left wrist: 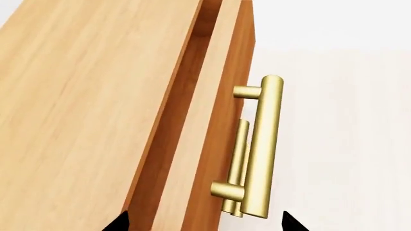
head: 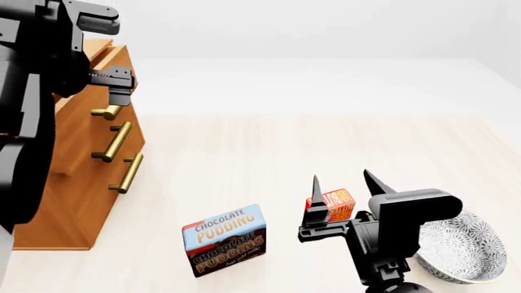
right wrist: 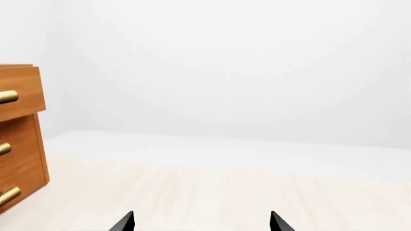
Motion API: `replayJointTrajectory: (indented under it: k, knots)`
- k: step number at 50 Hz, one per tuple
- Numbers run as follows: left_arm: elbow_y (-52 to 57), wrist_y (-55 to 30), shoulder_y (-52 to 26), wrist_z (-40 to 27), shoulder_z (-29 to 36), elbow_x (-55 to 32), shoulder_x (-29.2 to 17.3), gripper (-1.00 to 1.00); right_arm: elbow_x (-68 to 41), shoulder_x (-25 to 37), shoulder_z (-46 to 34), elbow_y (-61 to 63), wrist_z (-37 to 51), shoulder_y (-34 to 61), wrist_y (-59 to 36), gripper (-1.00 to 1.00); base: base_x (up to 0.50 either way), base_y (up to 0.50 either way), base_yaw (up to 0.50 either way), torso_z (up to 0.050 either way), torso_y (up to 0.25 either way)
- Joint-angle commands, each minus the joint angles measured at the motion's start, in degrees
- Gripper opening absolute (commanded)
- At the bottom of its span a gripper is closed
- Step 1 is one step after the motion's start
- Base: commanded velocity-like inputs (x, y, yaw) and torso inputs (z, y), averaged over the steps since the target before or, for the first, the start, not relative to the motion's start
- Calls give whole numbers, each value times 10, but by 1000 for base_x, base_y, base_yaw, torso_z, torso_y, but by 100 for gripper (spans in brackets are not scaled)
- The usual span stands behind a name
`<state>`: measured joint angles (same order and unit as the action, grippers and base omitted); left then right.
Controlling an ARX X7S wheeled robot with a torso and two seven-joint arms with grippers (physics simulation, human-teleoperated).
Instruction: Put the butter at the back in the top drawer of the cabinet and close it.
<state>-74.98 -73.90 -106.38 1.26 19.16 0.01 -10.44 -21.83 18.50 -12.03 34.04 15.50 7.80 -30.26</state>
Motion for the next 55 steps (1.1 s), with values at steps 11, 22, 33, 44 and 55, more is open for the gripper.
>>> replayJointTrajectory:
  k: [11,22,33,44,55]
  knots:
    - [0,17,16,-2,-1,-1,-5,100,-1,3,-6,-2,5,4,-1,100,0,0,0,0,0]
    - [0,19,24,3,-5,-1,-4,100,-3,5,-7,-2,8,5,-2,100,0,0,0,0,0]
    - [0,21,33,0,-10,-1,-5,100,-5,7,-8,-4,8,2,4,100,0,0,0,0,0]
    - [0,25,46,-4,-19,-1,-9,100,-4,7,-12,-10,9,1,9,100,0,0,0,0,0]
    - [0,30,58,-3,-24,-1,-12,100,-4,8,-16,-8,13,1,9,100,0,0,0,0,0]
